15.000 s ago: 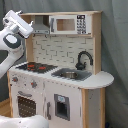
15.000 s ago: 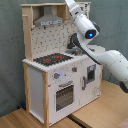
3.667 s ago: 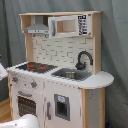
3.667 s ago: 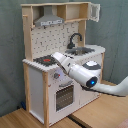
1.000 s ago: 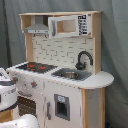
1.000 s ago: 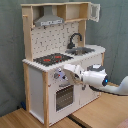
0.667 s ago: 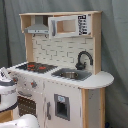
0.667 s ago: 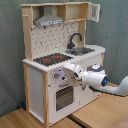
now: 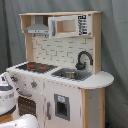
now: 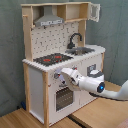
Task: Play with the kitchen
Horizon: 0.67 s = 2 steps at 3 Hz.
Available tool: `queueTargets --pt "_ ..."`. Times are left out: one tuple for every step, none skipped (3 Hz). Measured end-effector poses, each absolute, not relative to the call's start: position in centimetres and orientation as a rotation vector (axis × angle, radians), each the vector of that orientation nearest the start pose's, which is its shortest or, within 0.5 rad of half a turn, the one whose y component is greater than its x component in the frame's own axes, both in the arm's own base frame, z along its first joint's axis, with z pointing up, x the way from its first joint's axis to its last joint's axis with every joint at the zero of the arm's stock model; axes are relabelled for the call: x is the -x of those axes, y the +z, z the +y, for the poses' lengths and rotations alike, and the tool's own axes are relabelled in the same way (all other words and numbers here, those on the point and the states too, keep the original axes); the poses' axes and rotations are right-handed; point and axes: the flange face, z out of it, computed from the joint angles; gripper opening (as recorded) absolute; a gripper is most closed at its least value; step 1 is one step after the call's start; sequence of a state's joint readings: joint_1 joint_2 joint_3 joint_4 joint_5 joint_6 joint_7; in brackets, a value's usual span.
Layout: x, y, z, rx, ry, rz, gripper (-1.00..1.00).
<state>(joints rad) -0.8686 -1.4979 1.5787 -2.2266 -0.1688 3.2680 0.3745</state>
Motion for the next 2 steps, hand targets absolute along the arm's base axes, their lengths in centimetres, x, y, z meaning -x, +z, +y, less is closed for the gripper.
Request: queueTargets --pt "-32.5 32.5 51.3 -1.397 1.456 1.212 1.0" --pt "-32.4 33.2 52.5 -1.402 1.434 1.154 1.0"
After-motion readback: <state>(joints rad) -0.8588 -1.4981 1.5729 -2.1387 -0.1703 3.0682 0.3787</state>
